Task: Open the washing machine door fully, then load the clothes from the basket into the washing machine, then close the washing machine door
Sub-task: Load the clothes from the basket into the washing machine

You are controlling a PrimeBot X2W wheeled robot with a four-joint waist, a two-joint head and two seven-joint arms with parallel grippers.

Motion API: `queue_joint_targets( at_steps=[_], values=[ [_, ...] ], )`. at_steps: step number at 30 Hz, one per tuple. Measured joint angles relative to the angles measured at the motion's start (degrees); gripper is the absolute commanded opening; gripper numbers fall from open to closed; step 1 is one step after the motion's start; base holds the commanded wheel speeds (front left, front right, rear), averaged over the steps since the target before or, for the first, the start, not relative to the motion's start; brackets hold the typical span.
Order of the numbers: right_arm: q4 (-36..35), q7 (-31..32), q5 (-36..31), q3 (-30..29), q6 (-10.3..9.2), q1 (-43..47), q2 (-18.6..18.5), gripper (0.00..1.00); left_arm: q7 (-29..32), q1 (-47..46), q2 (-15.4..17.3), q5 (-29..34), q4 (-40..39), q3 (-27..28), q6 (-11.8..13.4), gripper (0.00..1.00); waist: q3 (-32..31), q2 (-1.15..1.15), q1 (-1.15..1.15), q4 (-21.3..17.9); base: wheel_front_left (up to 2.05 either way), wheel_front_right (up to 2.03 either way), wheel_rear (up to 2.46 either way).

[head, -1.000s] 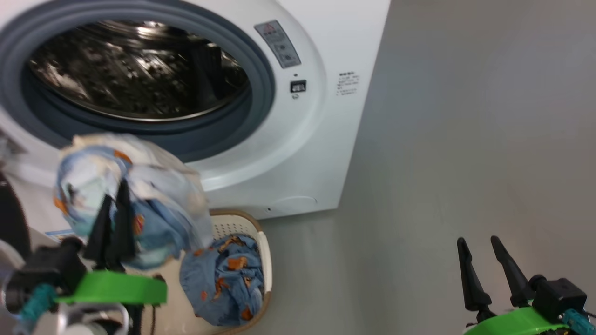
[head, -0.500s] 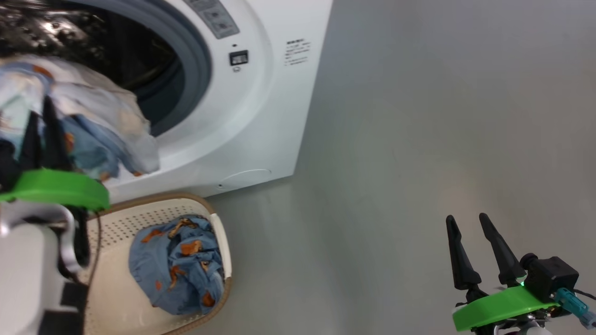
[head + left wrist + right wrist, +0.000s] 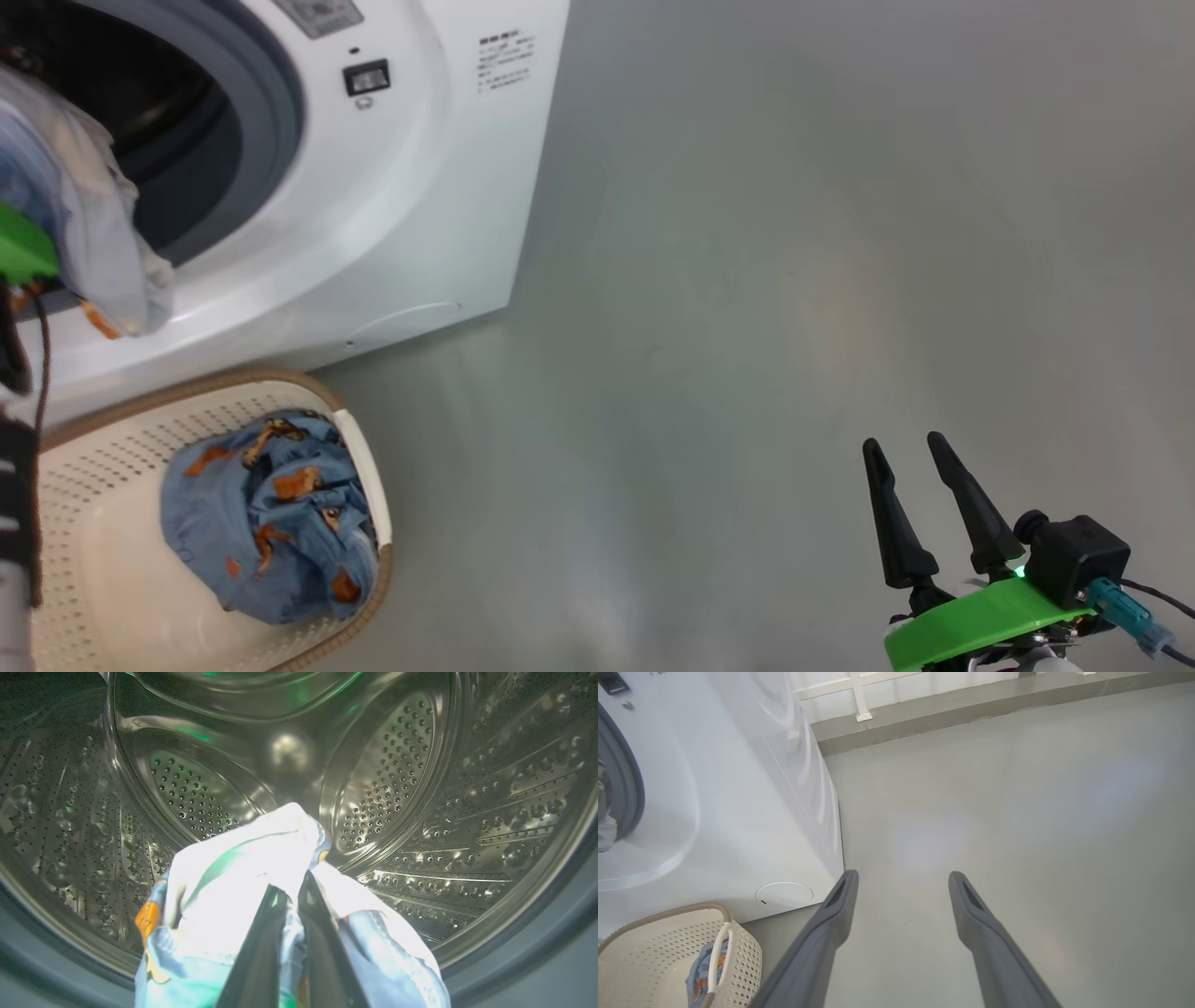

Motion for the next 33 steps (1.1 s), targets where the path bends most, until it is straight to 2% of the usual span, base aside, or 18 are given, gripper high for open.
queue_joint_targets(
  at_steps=[6, 17, 25, 33],
  values=[
    [-0.2, 0.0, 0.0, 0.3, 0.0, 0.0, 0.0, 1.0, -0.4, -6.7, 0.6, 1.7, 4.0, 0.2, 0.8, 0.0, 2.6, 0.0, 0.0, -1.5, 0.0, 0.0, 0.0],
    [-0.7, 0.0, -0.3, 1.2, 0.0, 0.0, 0.0, 1.0, -0.4, -15.4, 4.6, 5.8, 1.9, 1.9, 1.0, 0.0, 7.7, 0.0, 0.0, -2.8, 0.0, 0.0, 0.0],
    [-1.6, 0.0, -0.3, 0.4, 0.0, 0.1, 0.1, 1.0, -0.5, -19.7, 4.9, 7.3, -0.8, 3.1, 1.0, 0.0, 12.1, 0.0, 0.0, -2.8, 0.0, 0.0, 0.0],
    [-1.7, 0.0, -0.2, 0.7, 0.0, 0.0, 0.1, 1.0, -0.5, -19.7, 4.4, 9.7, 3.6, 1.8, 0.7, 0.0, 13.6, 0.0, 0.0, -2.4, 0.0, 0.0, 0.0]
  ],
)
